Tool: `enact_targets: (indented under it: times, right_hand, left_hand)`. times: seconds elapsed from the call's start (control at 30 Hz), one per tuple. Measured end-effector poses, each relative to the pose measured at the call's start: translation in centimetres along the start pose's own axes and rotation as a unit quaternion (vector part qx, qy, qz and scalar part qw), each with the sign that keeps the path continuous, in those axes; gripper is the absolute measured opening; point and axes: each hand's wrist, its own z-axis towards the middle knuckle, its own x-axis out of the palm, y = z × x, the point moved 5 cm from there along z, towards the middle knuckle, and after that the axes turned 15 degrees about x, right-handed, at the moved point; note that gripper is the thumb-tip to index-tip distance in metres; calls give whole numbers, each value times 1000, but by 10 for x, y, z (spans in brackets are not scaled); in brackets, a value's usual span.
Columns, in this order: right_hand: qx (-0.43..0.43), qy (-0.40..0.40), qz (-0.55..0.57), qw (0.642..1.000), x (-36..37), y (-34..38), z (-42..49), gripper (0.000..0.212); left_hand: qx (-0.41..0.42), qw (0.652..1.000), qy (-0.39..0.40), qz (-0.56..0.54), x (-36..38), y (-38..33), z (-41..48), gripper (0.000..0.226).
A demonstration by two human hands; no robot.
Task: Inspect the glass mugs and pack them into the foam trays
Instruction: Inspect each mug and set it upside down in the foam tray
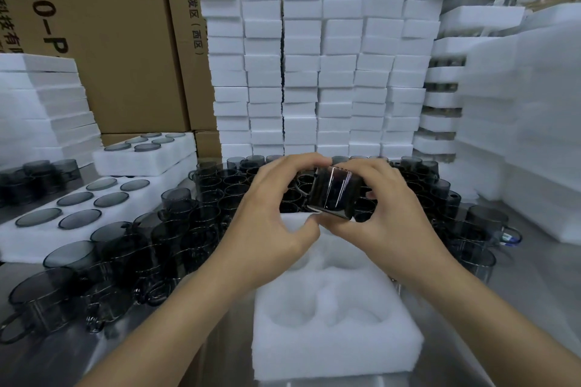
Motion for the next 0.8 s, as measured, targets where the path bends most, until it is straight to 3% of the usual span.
enact_targets:
  times: [0.17, 0.3, 0.4, 0.5, 0.63, 0.8]
  right_hand:
    - [7, 0, -8, 1000, 0, -3, 0, 67]
    - [-56, -30, -66, 996, -3, 3, 0, 68]
    - [-68, -16, -88, 994, -1, 2, -1, 62]
    - [-35, 13, -41, 998, -1, -1, -1, 58]
    - [-23, 36, 45, 998, -2, 0, -1, 54]
    - [4, 54, 39, 998, 3, -1, -1, 60]
  left_hand:
    - [42, 996, -20, 72, -7, 2, 1, 66]
    - [107, 979, -13, 172, -13, -6, 4, 61]
    - [122, 978, -29, 166, -14, -11, 3, 62]
    - [156, 976, -49, 144, -13, -17, 2, 63]
    - [88, 990, -24, 106, -12, -5, 0, 74]
    - [78, 988, -25, 129, -15, -2, 3, 59]
